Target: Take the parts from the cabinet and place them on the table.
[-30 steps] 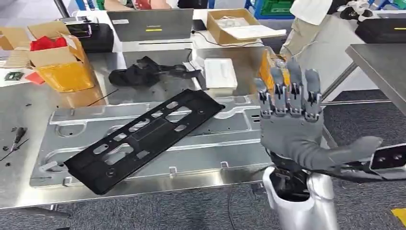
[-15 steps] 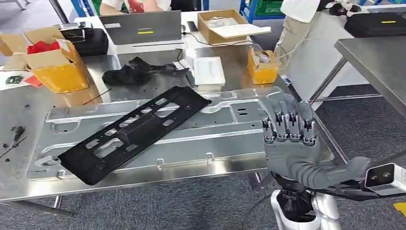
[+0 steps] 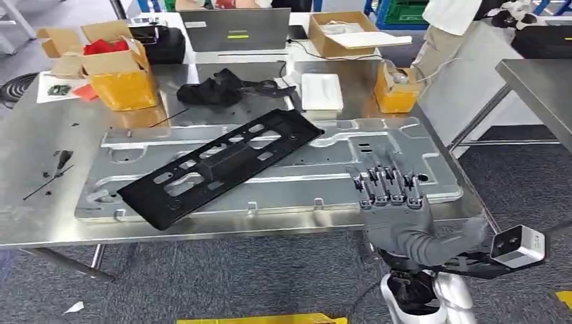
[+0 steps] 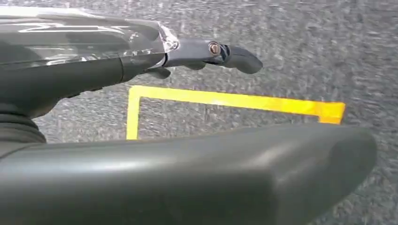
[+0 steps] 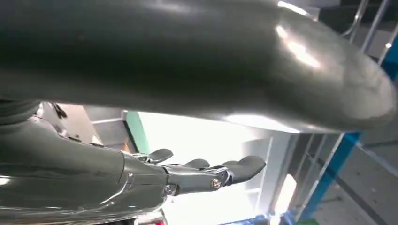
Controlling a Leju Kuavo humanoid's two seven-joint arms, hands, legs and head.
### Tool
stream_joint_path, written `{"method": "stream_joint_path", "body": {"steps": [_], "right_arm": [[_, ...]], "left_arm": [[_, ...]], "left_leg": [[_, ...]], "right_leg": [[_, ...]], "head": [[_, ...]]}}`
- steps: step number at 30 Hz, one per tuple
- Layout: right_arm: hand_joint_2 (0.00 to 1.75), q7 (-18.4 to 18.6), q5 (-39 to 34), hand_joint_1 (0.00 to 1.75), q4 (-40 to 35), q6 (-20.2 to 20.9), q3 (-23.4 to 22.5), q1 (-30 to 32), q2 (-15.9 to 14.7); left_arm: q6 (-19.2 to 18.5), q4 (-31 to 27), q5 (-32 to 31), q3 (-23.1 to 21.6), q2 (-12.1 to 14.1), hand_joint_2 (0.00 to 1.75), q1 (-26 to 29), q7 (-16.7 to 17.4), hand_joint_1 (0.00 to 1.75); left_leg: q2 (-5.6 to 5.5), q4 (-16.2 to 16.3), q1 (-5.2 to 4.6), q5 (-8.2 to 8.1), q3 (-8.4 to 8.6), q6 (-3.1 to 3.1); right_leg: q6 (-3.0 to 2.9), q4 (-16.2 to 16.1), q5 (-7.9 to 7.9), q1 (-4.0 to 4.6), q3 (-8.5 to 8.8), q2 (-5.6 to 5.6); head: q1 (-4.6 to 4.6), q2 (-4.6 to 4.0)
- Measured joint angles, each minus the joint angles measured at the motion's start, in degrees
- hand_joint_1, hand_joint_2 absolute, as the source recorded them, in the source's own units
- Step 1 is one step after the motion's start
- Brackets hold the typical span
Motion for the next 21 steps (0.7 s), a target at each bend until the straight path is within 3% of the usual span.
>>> {"method": "stream_joint_path", "body": {"steps": [1, 2, 3, 4, 5, 7, 8, 9, 11, 12, 13, 15, 17, 18, 19, 20, 21], "right_arm": [[0.00, 0.0, 0.0, 0.00, 0.2, 0.0, 0.0, 0.1, -0.2], [0.00, 0.0, 0.1, 0.00, 0.4, 0.0, 0.0, 0.2, -0.2], [0.00, 0.0, 0.1, 0.00, 0.6, -0.1, 0.0, 0.3, -0.4], [0.00, 0.0, 0.1, 0.00, 0.7, -0.2, 0.1, 0.4, -0.5], [0.00, 0.0, 0.1, 0.00, 0.8, -0.3, 0.1, 0.5, -0.5], [0.00, 0.0, 0.1, 0.00, 0.8, -0.3, 0.2, 0.5, -0.6], [0.00, 0.0, 0.1, 0.00, 0.8, -0.3, 0.2, 0.5, -0.6], [0.00, 0.0, 0.1, 0.00, 0.8, -0.3, 0.3, 0.5, -0.6], [0.00, 0.0, 0.1, 0.00, 0.8, -0.3, 0.4, 0.7, -0.6], [0.00, -0.1, 0.1, 0.00, 0.9, -0.5, 0.4, 0.8, -0.6], [0.00, -0.2, 0.1, 0.00, 0.9, -0.6, 0.4, 0.8, -0.6], [0.00, -0.5, 0.6, 0.00, 0.9, -1.1, 0.4, 1.1, -0.5], [0.00, -1.4, 3.7, 0.00, 0.9, -3.2, 0.4, 1.5, -0.5], [0.00, -1.8, 7.3, 0.00, 0.9, -5.5, 0.4, 1.9, -0.5], [0.00, -1.9, 10.5, 0.00, 0.9, -7.3, 0.3, 2.3, -0.5], [0.00, -1.8, 13.8, 0.00, 1.1, -9.0, 0.4, 2.8, -0.6], [0.00, -1.7, 15.9, 0.00, 1.4, -10.0, 0.4, 3.2, -0.6]], "left_arm": [[0.0, 0.0, 0.0, 0.0, 0.0, 0.00, 0.0, 0.0, 0.00], [0.0, 0.0, 0.0, 0.0, 0.0, 0.00, 0.0, 0.0, 0.00], [0.1, 0.0, 0.0, 0.0, 0.0, 0.00, 0.1, 0.0, 0.00], [0.2, 0.0, 0.0, 0.0, 0.0, 0.00, 0.1, 0.0, 0.00], [0.2, 0.0, 0.0, 0.0, 0.0, 0.00, 0.2, 0.0, 0.00], [0.2, 0.0, 0.0, 0.0, 0.0, 0.00, 0.1, 0.0, 0.00], [0.2, 0.0, 0.0, 0.0, 0.0, 0.00, 0.2, 0.0, 0.00], [0.2, 0.0, 0.0, 0.0, 0.0, 0.00, 0.1, 0.0, 0.00], [0.2, 0.0, 0.0, 0.0, 0.0, 0.00, 0.2, 0.0, 0.00], [0.2, 0.0, 0.0, 0.0, 0.0, 0.00, 0.3, 0.0, 0.00], [0.2, 0.0, 0.0, 0.1, 0.0, 0.00, 0.3, 0.0, 0.00], [0.1, 0.0, -0.2, 0.1, -0.1, 0.00, 0.4, 0.0, 0.00], [0.1, 0.0, -0.3, 0.2, -0.1, 0.00, 0.3, -0.1, 0.00], [0.1, 0.0, -0.3, 0.2, -0.1, 0.00, 0.3, -0.1, 0.00], [0.1, 0.0, -0.2, 0.4, -0.1, 0.00, 0.3, -0.1, 0.00], [0.1, 0.0, -0.3, 0.6, -0.1, 0.00, 0.3, -0.2, 0.00], [0.1, 0.0, -0.3, 0.7, -0.2, 0.00, 0.3, -0.2, 0.00]], "left_leg": [[-0.23, 0.0, -0.03, 0.51, -0.62, 0.04], [-0.42, 0.1, -0.05, 0.99, -1.25, 0.01], [-0.57, 0.1, -0.04, 1.44, -1.87, -0.04], [-0.78, 0.2, -0.02, 1.84, -2.40, -0.16], [-0.84, 0.2, 0.00, 2.18, -2.85, -0.23], [-1.26, 0.3, 0.01, 2.87, -3.39, -0.61], [-1.34, 0.3, -0.25, 3.09, -3.63, -0.91], [-1.38, 0.4, -0.30, 3.58, -3.84, -1.28], [-1.41, 0.3, -0.10, 4.32, -4.23, -1.98], [-1.53, 0.1, -0.18, 4.75, -4.37, -2.47], [-1.44, 0.5, 0.09, 3.87, -4.83, -2.60], [-1.27, 5.9, 0.06, -2.32, -6.75, -2.84], [-1.27, 14.8, 0.04, -7.61, -8.98, -3.13], [-1.26, 17.8, 0.03, -8.13, -9.30, -3.14], [-1.26, 18.2, 0.00, -7.08, -8.55, -3.07], [-1.25, 16.1, -0.04, -5.02, -6.63, -2.88], [-1.24, 11.8, -0.10, -2.86, -3.63, -2.60]], "right_leg": [[0.21, 4.6, -2.89, -0.14, -1.27, 0.03], [0.36, 8.7, -4.61, -0.23, -2.13, 0.03], [0.43, 10.6, -4.70, -0.29, -2.06, 0.03], [0.46, 9.8, -3.54, -0.32, -0.83, 0.03], [0.46, 6.7, -1.74, -0.36, 1.59, 0.04], [0.03, -4.7, 1.73, -0.37, 9.10, 0.53], [-0.33, -8.7, 1.54, -0.22, 11.65, 1.10], [-0.48, -10.1, 1.46, -0.20, 12.05, 1.16], [-0.73, -9.9, 1.59, 0.04, 11.44, 1.13], [-1.41, -9.9, 2.13, 0.06, 11.04, 0.94], [-2.14, -10.3, 2.77, -0.44, 10.57, 0.43], [-2.95, -10.1, 3.75, -0.26, 9.23, 0.22], [-3.10, -10.0, 4.64, 0.10, 7.93, -0.21], [-3.14, -9.8, 5.04, 0.29, 7.27, -0.35], [-3.10, -9.6, 5.42, 0.42, 6.51, -0.44], [-3.06, -9.2, 5.75, 0.51, 5.69, -0.48], [-2.98, -8.7, 5.97, 0.58, 4.97, -0.48]], "head": [[-0.02, 0.00], [0.00, 0.00], [0.00, 0.00], [-0.02, 0.00], [0.00, 0.00], [-0.02, 0.00], [0.00, 0.00], [-0.11, 0.00], [-0.04, 0.00], [-0.07, 0.00], [-0.09, 0.00], [-0.24, 0.00], [-0.22, 0.00], [-0.22, 0.00], [-0.20, 0.02], [-0.22, 0.00], [-0.22, 0.00]]}}
